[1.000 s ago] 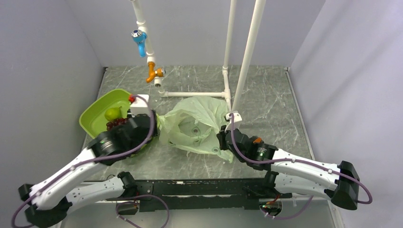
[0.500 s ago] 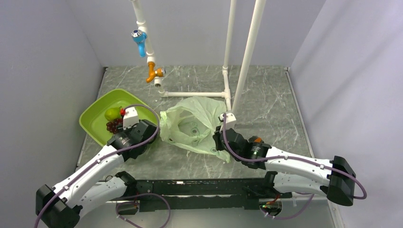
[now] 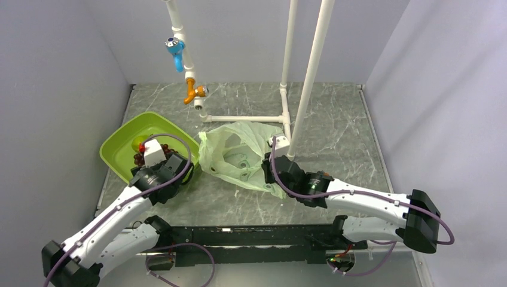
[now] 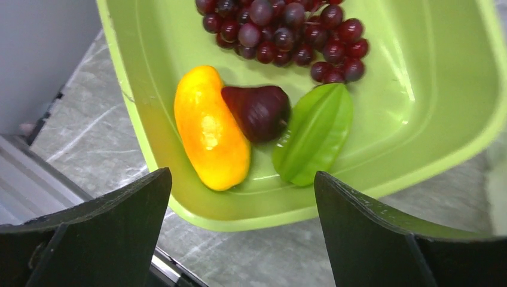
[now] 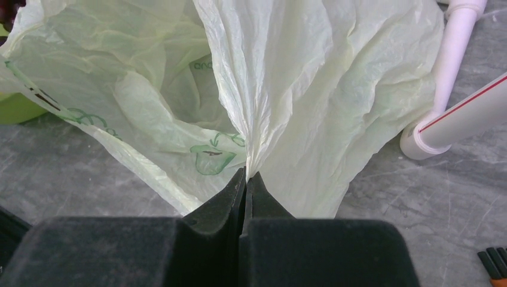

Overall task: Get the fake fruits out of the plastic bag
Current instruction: Place the fake fruit in the bin, then place the plastic bag at the center of the board.

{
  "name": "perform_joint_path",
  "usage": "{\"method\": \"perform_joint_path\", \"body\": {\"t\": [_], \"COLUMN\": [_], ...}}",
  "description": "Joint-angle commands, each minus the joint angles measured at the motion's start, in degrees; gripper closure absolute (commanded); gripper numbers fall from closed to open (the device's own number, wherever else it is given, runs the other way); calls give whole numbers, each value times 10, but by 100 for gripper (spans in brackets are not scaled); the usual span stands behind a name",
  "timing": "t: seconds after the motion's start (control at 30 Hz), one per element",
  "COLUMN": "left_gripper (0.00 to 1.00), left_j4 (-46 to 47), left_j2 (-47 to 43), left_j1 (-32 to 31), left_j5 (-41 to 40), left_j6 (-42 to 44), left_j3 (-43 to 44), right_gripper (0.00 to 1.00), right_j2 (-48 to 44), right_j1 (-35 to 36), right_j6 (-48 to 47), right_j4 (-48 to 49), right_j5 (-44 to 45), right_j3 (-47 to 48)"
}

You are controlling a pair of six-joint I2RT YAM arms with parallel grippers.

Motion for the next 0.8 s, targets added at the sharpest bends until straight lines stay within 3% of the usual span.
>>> {"method": "perform_joint_path", "body": {"t": [0.0,0.17,0.33,0.77], "left_gripper": [5,1,1,3], "left_j4": [7,114,117,144], "left_j2": [-76,-216,-306,-258], "left_j1": [2,2,1,-24], "left_j5": [60,195,231,280], "left_j6": [47,165,171,207], "left_j3": [39,7,-29,-26], "right_gripper": [100,100,100,99], "right_j2": [18,58,121,219], "right_j1": [-9,-17,-40,-115], "right_j6": [-14,-44,-91,-244], "right_j4": [18,14,-3,-13], "right_j5": [36,72,129,224], "right_j3": [45,85,159,282]}}
